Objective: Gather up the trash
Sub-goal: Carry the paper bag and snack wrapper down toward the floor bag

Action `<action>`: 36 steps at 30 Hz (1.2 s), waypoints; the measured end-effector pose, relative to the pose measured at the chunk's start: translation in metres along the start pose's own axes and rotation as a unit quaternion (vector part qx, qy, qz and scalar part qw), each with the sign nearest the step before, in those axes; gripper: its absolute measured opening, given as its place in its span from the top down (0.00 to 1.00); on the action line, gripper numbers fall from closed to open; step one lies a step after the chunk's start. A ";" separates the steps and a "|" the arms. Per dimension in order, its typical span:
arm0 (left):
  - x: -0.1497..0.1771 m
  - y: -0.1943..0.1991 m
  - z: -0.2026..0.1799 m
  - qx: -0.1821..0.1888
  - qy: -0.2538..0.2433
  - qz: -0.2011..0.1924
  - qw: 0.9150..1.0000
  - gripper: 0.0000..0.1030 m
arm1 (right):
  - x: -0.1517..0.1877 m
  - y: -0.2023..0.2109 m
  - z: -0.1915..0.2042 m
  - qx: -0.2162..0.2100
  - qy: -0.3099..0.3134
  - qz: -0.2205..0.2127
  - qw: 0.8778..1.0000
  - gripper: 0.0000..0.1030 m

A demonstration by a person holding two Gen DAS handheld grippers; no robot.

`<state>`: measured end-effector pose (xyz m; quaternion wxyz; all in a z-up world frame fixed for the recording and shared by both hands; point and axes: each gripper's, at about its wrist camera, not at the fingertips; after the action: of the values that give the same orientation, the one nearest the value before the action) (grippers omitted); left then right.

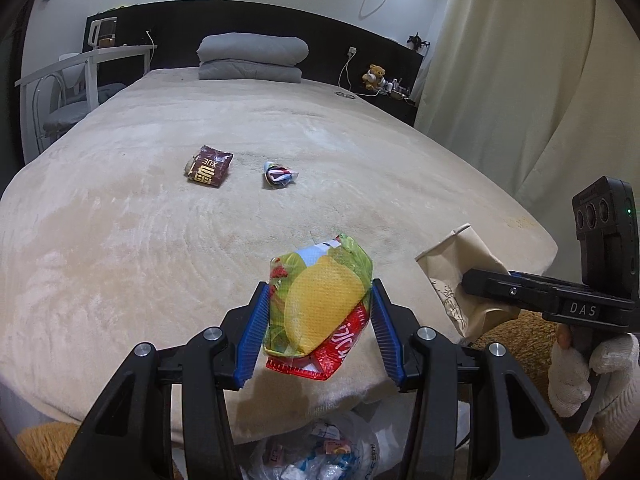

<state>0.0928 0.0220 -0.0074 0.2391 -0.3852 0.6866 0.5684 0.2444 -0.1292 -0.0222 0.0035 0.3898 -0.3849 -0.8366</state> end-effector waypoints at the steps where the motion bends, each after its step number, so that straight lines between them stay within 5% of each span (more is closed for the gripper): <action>1: 0.003 0.003 -0.003 0.002 -0.001 -0.001 1.000 0.53 | 0.003 0.002 0.002 -0.002 0.001 0.000 1.000 0.60; 23: 0.053 0.030 -0.034 0.031 -0.007 0.023 0.999 0.53 | 0.055 0.024 0.014 -0.029 -0.006 0.030 0.999 0.60; 36: 0.087 0.019 -0.034 0.049 0.041 0.085 0.994 0.53 | 0.082 0.009 0.013 -0.018 -0.027 0.089 0.996 0.60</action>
<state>0.0301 -0.0319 -0.0545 0.1798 -0.3360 0.7532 0.5362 0.1757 -0.1523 -0.0641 0.0749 0.3315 -0.4027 -0.8499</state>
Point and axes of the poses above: each gripper's, at about its wrist camera, not at the fingertips, and y roughly against the way its jaws point, z to its left, x to its underside
